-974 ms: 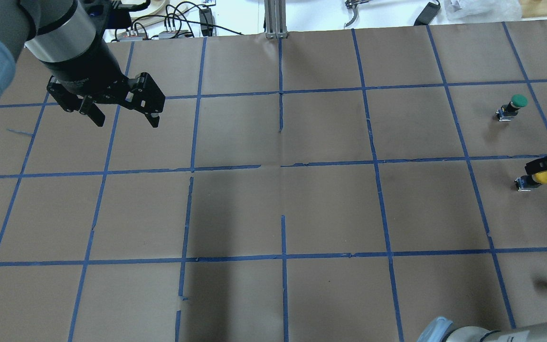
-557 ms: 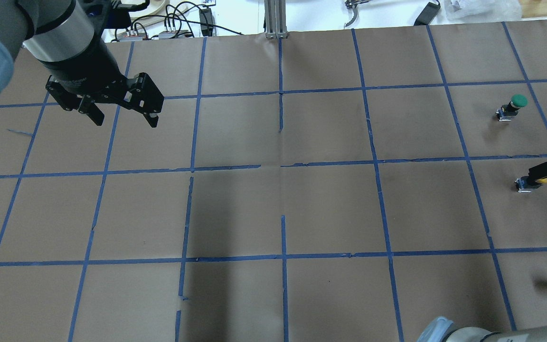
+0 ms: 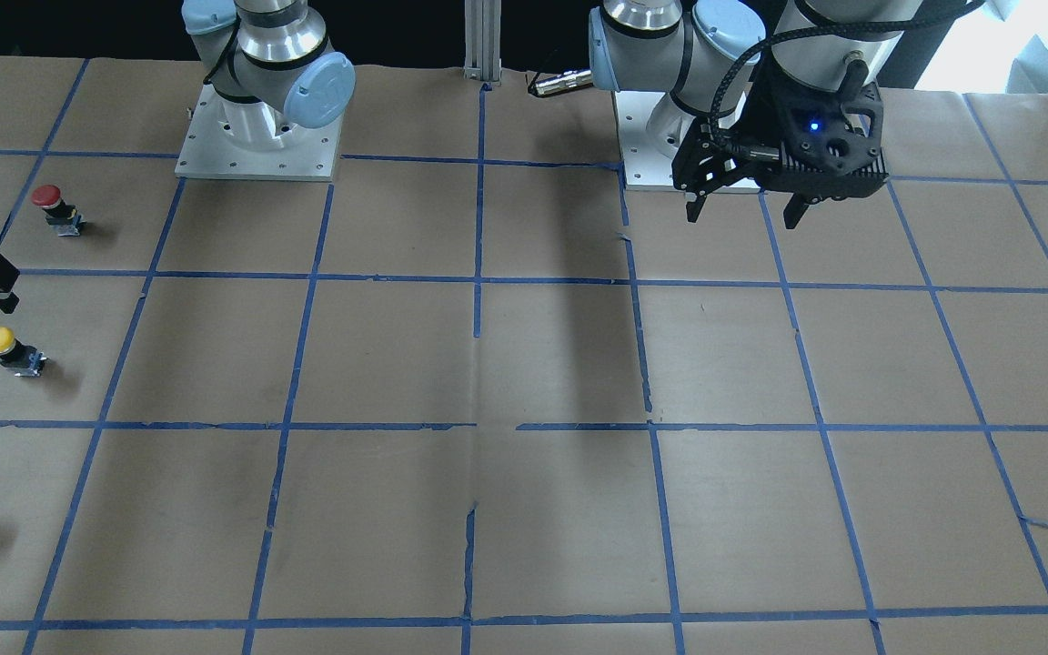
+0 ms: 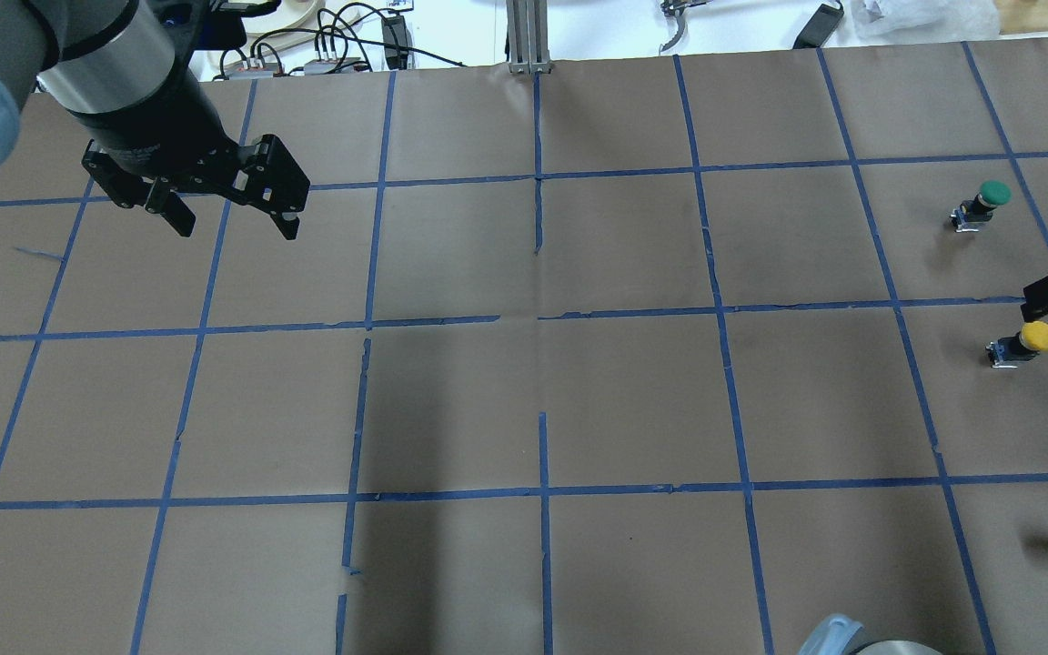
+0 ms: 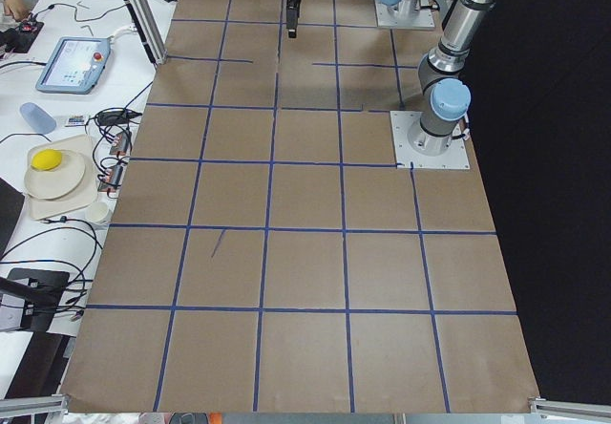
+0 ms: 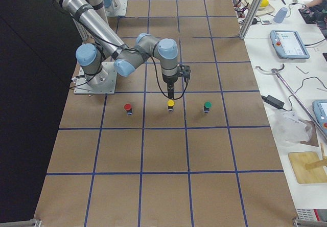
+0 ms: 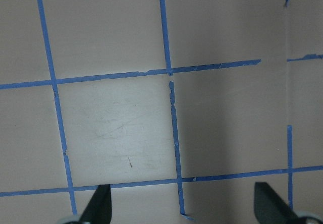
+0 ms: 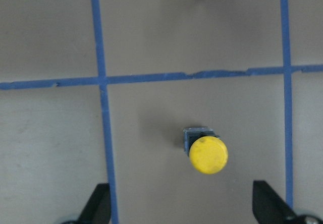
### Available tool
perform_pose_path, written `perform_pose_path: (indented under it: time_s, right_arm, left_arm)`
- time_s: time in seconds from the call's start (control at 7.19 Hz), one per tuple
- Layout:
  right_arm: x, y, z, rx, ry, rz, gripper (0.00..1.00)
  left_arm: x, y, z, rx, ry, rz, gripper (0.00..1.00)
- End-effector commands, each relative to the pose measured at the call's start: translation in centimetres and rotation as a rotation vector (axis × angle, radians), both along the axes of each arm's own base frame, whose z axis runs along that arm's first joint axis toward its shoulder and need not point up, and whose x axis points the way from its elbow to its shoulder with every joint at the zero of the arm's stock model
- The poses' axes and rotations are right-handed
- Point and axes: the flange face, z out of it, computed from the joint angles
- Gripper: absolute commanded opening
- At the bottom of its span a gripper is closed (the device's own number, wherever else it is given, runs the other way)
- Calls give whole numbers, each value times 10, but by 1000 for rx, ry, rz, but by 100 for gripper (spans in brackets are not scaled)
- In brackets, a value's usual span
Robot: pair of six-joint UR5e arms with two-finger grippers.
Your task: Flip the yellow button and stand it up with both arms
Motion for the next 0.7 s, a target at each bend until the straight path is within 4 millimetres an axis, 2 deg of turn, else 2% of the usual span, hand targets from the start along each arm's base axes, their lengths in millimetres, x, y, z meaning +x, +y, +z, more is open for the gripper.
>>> perform_pose_path:
  time_s: [0.0,0.14,0.28,0.42,0.56]
  right_arm:
    - [91,-30,77,127,-21,-82,100]
    - [137,-20,115,140,-36,-68,100]
    - [185,-3,140,133,-26,-24,100]
    - [227,17,160,106,-15,-14,100]
    - [255,34,174,82,-10,34,100]
  left_arm:
    - [6,-2,2,-4,-1,12,100]
    - [7,-1,2,-4,-2,13,100]
    - [6,-1,2,-2,-1,13,100]
    - [4,1,2,-2,1,9,100]
    - [3,4,-1,4,6,8,100]
